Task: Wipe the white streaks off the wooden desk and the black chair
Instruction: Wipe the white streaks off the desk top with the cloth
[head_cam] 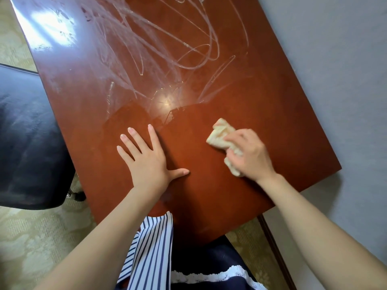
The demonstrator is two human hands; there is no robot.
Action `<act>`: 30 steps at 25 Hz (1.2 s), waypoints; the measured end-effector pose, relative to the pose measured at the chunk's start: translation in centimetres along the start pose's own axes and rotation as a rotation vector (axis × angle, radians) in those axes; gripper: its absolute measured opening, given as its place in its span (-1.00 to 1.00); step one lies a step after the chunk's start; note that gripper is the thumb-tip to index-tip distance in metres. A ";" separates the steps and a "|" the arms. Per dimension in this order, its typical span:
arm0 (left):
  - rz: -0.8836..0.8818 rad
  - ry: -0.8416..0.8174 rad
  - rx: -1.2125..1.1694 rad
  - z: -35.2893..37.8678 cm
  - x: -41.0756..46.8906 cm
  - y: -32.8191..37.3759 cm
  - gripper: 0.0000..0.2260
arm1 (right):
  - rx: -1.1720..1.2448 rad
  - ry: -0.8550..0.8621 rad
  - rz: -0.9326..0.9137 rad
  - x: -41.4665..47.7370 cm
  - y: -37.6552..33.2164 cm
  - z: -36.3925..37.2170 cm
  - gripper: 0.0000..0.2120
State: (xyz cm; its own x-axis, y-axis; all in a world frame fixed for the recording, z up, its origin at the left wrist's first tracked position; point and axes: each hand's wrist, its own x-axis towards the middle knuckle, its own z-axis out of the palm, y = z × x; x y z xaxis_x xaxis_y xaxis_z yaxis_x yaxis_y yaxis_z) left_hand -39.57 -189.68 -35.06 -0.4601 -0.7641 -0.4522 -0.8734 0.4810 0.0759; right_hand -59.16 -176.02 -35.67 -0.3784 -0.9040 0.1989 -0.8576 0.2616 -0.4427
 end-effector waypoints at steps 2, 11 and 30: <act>0.002 0.000 -0.001 0.1 0.1 0.0 0.30 | -0.088 0.070 0.211 2.1 1.9 -0.6 -0.75; -0.002 0.029 -0.036 0.3 0.0 -0.2 0.30 | -0.060 0.275 0.863 13.6 1.3 0.8 -0.65; -0.324 0.260 -0.513 2.2 -3.4 -6.8 0.11 | 0.213 -0.424 -0.204 2.2 -9.0 4.4 -0.75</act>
State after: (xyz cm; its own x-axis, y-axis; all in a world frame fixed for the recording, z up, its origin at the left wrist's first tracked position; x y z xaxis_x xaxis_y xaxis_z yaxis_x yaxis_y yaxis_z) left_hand -31.66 -189.37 -36.00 -0.1290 -0.9454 -0.2992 -0.9098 -0.0072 0.4149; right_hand -50.69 -181.89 -35.11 0.0019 -0.9986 -0.0525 -0.7927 0.0305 -0.6089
